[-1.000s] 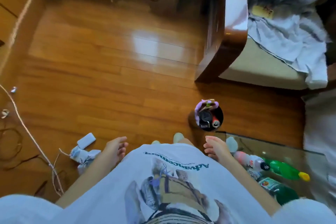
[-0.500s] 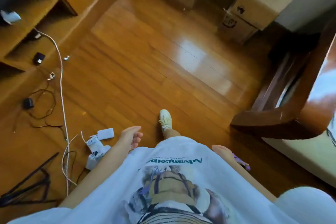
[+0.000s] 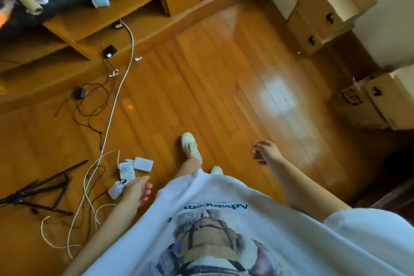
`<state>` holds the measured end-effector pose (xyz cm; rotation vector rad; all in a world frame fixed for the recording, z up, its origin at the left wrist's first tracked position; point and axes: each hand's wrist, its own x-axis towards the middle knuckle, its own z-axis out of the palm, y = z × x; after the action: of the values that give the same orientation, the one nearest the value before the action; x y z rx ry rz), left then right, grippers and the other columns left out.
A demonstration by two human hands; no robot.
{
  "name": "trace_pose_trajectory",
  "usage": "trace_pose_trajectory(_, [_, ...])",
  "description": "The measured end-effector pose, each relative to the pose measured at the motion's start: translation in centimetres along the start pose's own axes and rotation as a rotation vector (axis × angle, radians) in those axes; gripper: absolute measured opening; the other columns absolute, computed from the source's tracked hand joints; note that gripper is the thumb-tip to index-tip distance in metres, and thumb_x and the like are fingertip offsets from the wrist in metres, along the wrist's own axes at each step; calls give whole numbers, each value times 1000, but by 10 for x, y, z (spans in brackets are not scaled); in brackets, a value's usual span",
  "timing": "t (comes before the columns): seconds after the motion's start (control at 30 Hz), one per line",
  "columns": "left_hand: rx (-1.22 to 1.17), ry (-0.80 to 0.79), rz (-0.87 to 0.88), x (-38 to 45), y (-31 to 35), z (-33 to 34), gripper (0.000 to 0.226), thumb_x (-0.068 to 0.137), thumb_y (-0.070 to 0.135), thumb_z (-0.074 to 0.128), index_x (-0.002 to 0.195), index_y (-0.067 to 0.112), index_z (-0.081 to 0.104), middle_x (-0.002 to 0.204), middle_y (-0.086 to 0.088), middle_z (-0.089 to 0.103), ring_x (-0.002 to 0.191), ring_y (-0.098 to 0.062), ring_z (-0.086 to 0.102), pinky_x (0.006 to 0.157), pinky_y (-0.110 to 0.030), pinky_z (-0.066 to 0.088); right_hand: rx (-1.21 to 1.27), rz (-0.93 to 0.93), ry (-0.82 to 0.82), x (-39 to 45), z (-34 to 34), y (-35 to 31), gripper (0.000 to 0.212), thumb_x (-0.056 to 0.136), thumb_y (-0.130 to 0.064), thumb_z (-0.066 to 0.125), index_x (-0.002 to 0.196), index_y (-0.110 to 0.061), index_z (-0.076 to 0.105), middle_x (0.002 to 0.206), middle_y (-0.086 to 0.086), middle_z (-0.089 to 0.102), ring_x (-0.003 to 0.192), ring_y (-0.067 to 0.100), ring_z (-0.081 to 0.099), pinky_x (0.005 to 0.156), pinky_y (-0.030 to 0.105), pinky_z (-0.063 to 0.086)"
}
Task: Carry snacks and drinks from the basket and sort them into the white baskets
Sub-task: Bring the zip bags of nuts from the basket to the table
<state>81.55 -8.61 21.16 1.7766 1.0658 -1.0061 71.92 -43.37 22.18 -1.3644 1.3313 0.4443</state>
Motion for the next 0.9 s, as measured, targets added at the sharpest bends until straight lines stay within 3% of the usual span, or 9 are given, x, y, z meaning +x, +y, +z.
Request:
trace_pose_trajectory(0.17, [-152, -78, -146, 35, 39, -9, 32, 98, 15, 40, 66, 10, 40, 31, 3, 47, 57, -20, 35, 54, -24, 27, -108, -78, -69, 38, 12, -88, 10, 94, -18, 49, 101, -14, 55, 70, 2, 57, 61, 13, 54, 57, 24, 42])
trace_pose_trajectory(0.23, [-161, -113, -166, 50, 70, -8, 35, 99, 16, 36, 65, 8, 40, 27, 2, 45, 57, -22, 36, 56, -25, 25, -111, -89, -62, 50, 15, -119, 10, 95, -19, 49, 101, -15, 56, 71, 2, 58, 62, 13, 54, 59, 25, 43])
trace_pose_trajectory(0.33, [-155, -124, -151, 63, 132, -3, 36, 97, 18, 37, 65, 6, 45, 31, -1, 49, 42, -19, 50, 52, -25, 31, -57, -40, -47, 63, 19, -158, 11, 94, -17, 49, 101, -15, 58, 71, 3, 58, 60, 14, 54, 57, 24, 41])
trace_pose_trajectory(0.43, [-35, -112, -96, 64, 204, 11, 32, 96, 20, 44, 69, 4, 50, 35, -1, 52, 31, -12, 50, 48, -23, 32, 32, 29, -41, 72, 24, -186, 9, 93, -14, 51, 98, -15, 58, 69, 5, 58, 56, 16, 53, 54, 23, 39])
trace_pose_trajectory(0.5, [34, -97, 17, 64, 254, 25, 16, 95, 18, 48, 92, 4, 55, 41, 0, 56, 30, -8, 48, 42, -19, 31, 98, 61, -21, 79, 24, -197, 7, 93, -13, 52, 94, -14, 58, 68, 6, 58, 53, 17, 53, 51, 22, 38])
trace_pose_trajectory(0.6, [160, -124, 143, 62, 320, 50, 25, 95, 18, 49, 118, 10, 55, 66, -2, 55, 46, -10, 47, 39, -14, 31, 186, 119, 27, 86, 21, -209, 9, 92, -9, 52, 88, -14, 58, 67, 8, 55, 52, 19, 51, 49, 24, 37])
trace_pose_trajectory(0.67, [234, -170, 192, 59, 356, 69, 26, 95, 19, 49, 118, 9, 56, 69, -2, 55, 52, -11, 44, 36, -12, 32, 238, 163, 79, 92, 16, -216, 12, 90, -4, 51, 85, -14, 56, 65, 8, 52, 48, 19, 48, 48, 23, 33])
trace_pose_trajectory(0.77, [303, -213, 232, 57, 401, 102, 18, 95, 21, 49, 109, 14, 59, 70, -1, 58, 56, -11, 47, 45, -18, 36, 279, 222, 154, 108, 7, -227, 14, 90, 0, 48, 85, -12, 55, 63, 8, 51, 33, 12, 49, 44, 20, 34])
trace_pose_trajectory(0.9, [330, -281, 269, 59, 450, 139, 9, 94, 22, 51, 98, 19, 59, 70, 1, 60, 58, -11, 49, 50, -20, 38, 292, 257, 182, 141, -4, -256, 16, 91, 2, 46, 104, -3, 55, 49, 6, 56, 27, 7, 49, 35, 12, 38])
